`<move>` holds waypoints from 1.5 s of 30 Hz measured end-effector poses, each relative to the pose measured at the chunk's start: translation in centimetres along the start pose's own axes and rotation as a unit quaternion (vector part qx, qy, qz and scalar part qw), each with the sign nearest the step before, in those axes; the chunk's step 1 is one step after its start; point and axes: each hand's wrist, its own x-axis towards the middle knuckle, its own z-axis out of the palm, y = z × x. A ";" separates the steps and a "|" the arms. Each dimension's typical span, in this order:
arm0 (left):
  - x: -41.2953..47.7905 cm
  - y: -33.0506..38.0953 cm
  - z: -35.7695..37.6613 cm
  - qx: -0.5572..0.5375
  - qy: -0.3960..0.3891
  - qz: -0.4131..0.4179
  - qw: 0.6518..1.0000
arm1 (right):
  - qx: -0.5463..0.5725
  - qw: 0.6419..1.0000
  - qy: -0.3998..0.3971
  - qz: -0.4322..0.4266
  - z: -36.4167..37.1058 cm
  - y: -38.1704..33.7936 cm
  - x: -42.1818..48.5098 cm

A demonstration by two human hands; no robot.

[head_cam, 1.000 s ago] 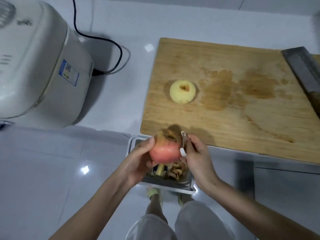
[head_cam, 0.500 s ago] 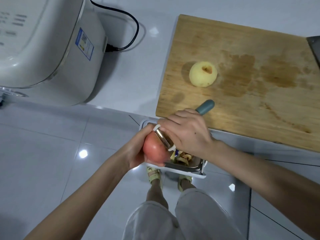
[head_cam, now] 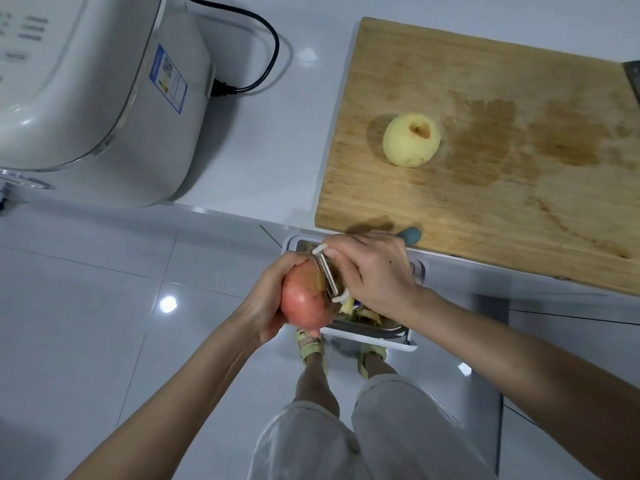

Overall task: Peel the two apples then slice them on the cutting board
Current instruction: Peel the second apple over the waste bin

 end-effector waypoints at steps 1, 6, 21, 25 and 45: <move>-0.1 0.0 -0.1 -0.011 0.008 0.010 1.000 | -0.006 1.000 -0.008 0.019 0.2 0.4 -0.4; 0.0 1.5 0.2 -0.045 0.005 0.085 0.995 | -0.070 0.963 -0.157 0.208 1.9 1.5 -3.8; 2.4 -2.0 0.1 -0.083 0.045 0.193 0.977 | 0.610 0.374 -0.182 0.675 0.8 0.7 -1.7; 2.5 -2.0 0.8 -0.074 0.047 0.142 0.986 | 0.527 0.489 -0.151 0.679 0.9 0.8 -1.8; 1.5 0.8 0.4 -0.140 -0.104 -0.120 0.977 | -0.035 0.997 -0.060 0.029 -2.2 1.0 -1.3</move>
